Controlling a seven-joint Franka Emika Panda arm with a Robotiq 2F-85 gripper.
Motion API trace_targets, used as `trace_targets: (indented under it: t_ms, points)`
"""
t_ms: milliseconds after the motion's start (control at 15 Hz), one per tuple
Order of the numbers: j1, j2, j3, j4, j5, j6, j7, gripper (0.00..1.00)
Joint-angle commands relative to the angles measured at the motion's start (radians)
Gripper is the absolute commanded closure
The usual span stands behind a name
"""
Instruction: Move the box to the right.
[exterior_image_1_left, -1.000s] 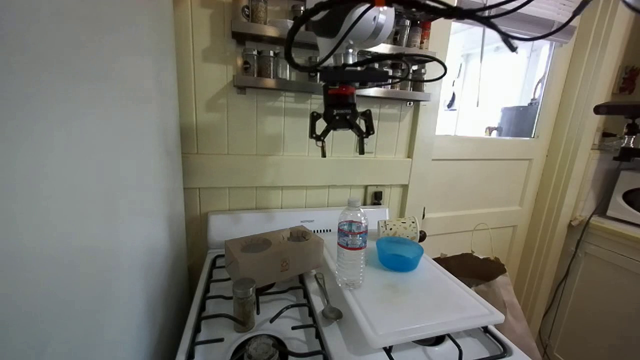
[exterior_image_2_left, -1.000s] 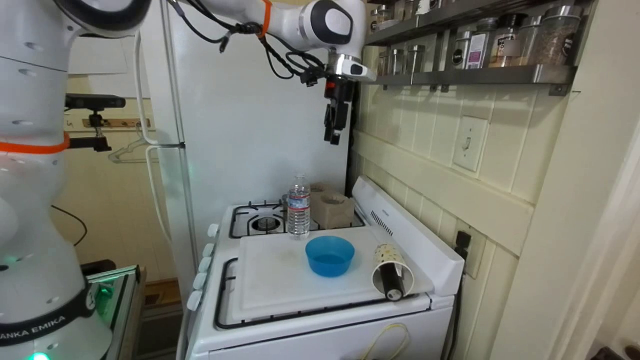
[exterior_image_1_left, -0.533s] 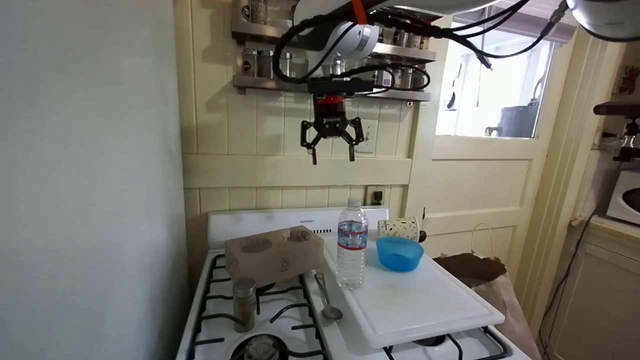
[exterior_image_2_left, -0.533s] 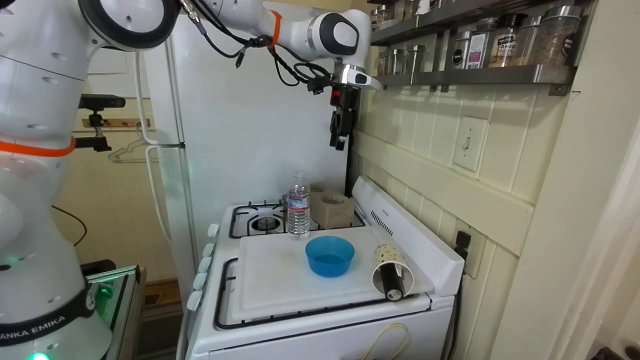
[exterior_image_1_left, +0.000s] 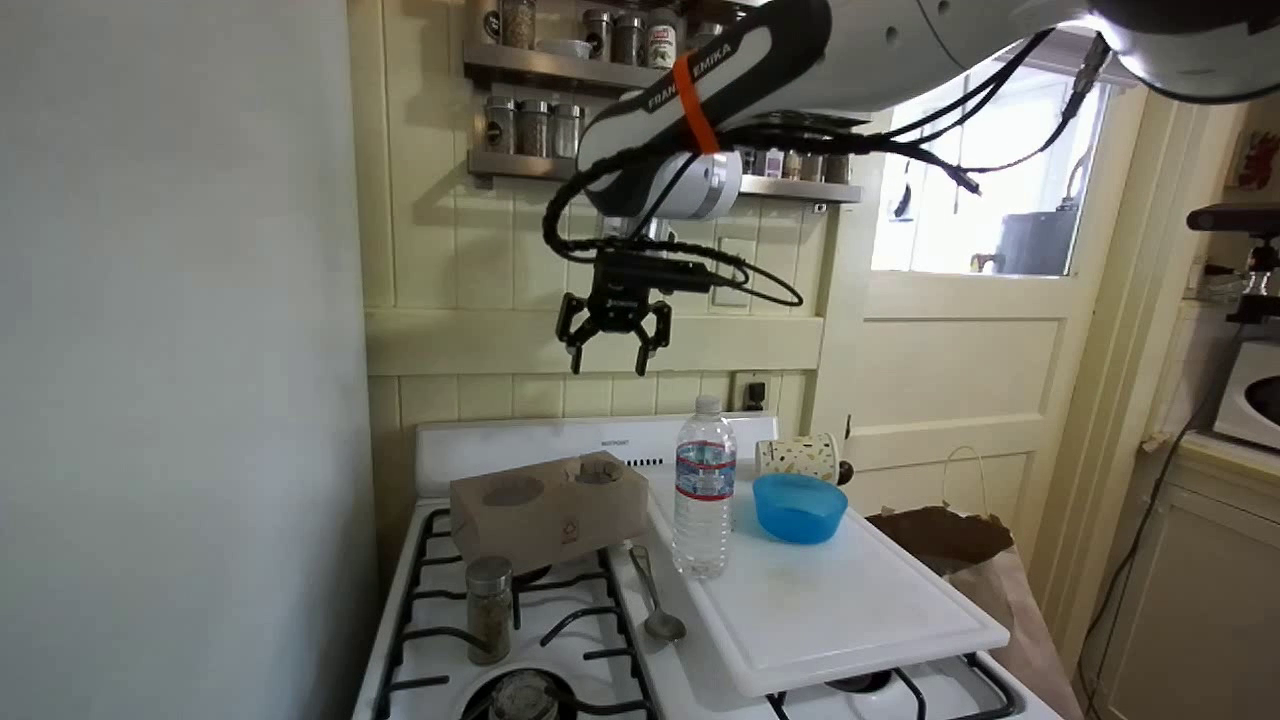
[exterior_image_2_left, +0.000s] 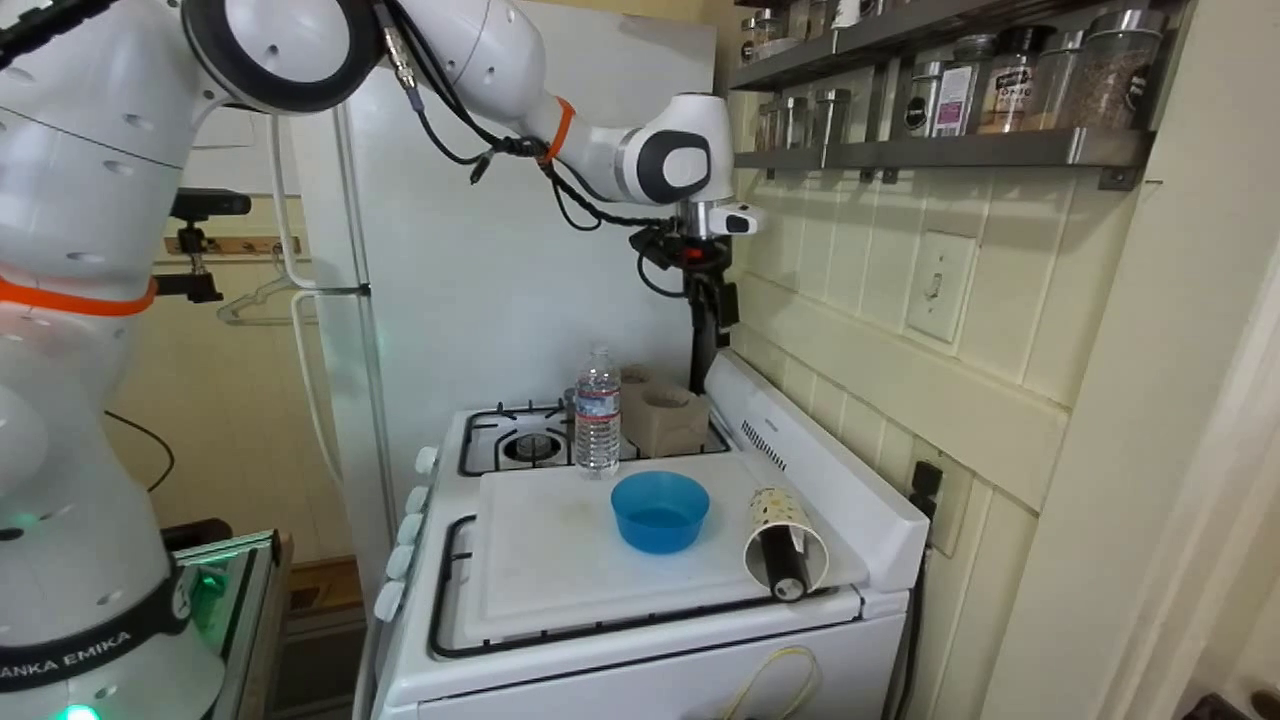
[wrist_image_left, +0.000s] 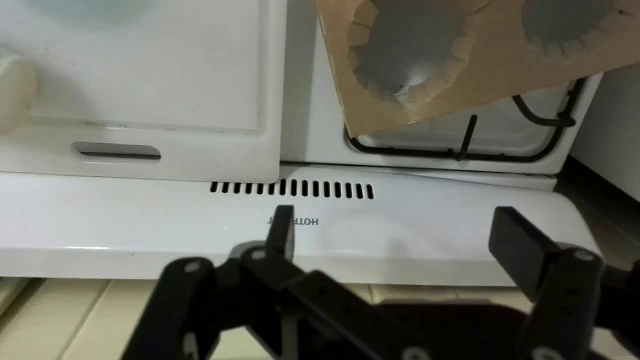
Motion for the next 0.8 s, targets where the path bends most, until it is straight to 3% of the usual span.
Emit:
trace_targets:
  t_ms: [0,267,533,733]
  points:
    - [0.007,0.027,-0.001,-0.079,0.043,0.114,-0.043,0.0]
    - [0.02,0.054,-0.015,-0.06,0.045,0.073,-0.026,0.0]
    - [0.056,0.026,-0.055,-0.112,-0.029,0.088,0.033,0.0]
    - [0.046,0.05,-0.051,-0.117,-0.007,0.094,0.008,0.0]
